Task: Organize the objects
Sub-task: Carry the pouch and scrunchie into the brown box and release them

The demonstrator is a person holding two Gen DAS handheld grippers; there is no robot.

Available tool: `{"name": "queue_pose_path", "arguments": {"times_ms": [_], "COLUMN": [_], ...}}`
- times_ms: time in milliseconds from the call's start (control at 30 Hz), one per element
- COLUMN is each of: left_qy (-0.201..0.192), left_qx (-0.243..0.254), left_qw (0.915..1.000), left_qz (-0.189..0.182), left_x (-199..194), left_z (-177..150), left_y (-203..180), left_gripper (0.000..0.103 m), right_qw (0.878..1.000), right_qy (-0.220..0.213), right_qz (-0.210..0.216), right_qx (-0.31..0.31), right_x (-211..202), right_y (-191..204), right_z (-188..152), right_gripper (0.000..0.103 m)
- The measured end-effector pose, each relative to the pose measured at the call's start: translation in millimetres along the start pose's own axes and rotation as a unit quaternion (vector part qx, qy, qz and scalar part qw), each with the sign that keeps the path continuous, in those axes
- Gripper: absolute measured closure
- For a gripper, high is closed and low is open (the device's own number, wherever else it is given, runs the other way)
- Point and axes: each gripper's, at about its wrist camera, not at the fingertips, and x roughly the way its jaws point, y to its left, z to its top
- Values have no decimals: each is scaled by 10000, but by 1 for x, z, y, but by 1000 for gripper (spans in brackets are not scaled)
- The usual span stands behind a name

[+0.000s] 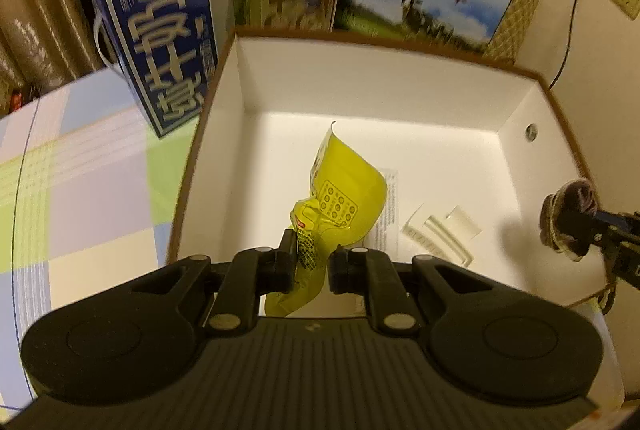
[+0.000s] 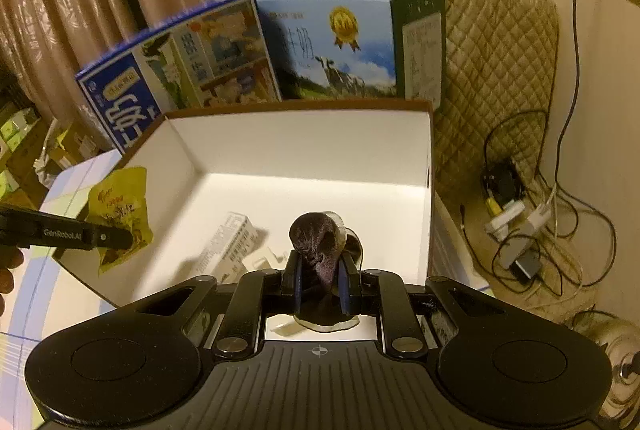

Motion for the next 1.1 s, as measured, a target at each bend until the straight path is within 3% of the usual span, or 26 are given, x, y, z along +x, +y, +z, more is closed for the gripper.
{"name": "queue_pose_path", "arguments": {"times_ms": [400,967,1100], "left_qy": [409,-62,-112], "left_qx": [-82,49,70], "left_qw": [9990,10000,9999], "left_qz": [173,-58,-52], "left_x": [30,-3,-7], "left_z": [4,13,11], "left_y": [0,-6,-5], "left_gripper": [88,47,38], "right_qw": [9997,9985,9987], "right_qy": [215,504,481], "right_qz": [-49,-215,-190], "right_qx": [45,-16,-6], "right_x": [16,27,28], "right_y": [-4,1,1], "right_z": [2,8,10], "right_gripper": [88,87,71]}}
